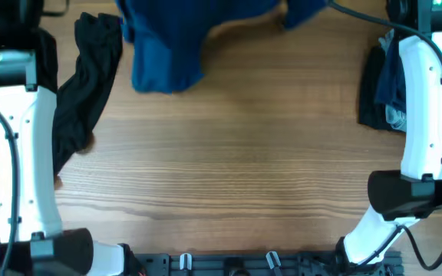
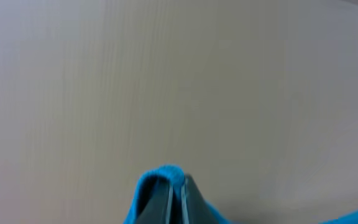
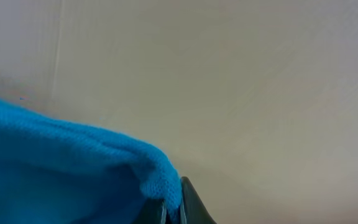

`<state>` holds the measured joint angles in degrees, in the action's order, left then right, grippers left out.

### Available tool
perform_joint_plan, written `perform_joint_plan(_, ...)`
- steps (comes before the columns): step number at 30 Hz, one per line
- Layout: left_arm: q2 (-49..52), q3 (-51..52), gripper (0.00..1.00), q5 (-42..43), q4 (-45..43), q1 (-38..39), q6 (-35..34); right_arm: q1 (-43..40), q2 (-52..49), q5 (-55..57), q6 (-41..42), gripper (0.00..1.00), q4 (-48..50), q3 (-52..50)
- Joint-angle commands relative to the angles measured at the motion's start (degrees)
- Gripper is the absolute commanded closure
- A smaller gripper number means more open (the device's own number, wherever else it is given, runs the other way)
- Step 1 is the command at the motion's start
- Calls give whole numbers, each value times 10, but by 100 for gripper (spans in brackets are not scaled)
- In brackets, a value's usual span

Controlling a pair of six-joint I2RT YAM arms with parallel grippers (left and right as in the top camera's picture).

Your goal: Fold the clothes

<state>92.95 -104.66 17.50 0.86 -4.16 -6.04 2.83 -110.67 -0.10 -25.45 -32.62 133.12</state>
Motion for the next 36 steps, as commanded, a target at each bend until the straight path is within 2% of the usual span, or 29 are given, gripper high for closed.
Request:
perform_joint_plan(1,43,-2,96,-10,65,-6,44,-14,-15,0,33,96,-28,7)
perform_joint_plan(5,64,-2,96,-10,97,-10,44,-21,-15,0,34,96,-63,7)
perform_joint_plan(9,57,-3,96,-10,45,-17,43,-22,-15,-28,40,96,-56,7)
perform_joint_plan(11,59,-3,96,-15,-11,-21,41,-22,-20,-38,39,96,-13,7)
perform_joint_plan(14,76,-3,96,-55,-177,-18,34,-22,-27,-38,47,96,87,7)
perform_joint_plan(16,80,-5,96,-110,-278,-16,-2,-22,-27,-38,63,96,130,7)
perform_joint_plan(18,80,-27,96,-131,-339,-13,-34,-22,-26,-38,76,96,158,9)
perform_joint_plan(20,80,-67,96,-129,-336,-12,-39,-22,-25,-38,76,96,173,9)
perform_joint_plan(24,80,-142,96,-88,-273,-4,-38,-26,-26,-38,75,96,181,9)
perform_joint_plan(27,84,-143,96,-88,-268,-5,-34,-34,-26,-38,76,96,181,9)
perform_joint_plan(33,91,-143,96,-112,-322,-5,-33,-40,-18,-38,76,96,204,9)
perform_joint_plan(36,92,-143,96,-112,-297,-5,-32,-42,-17,-37,75,96,212,9)
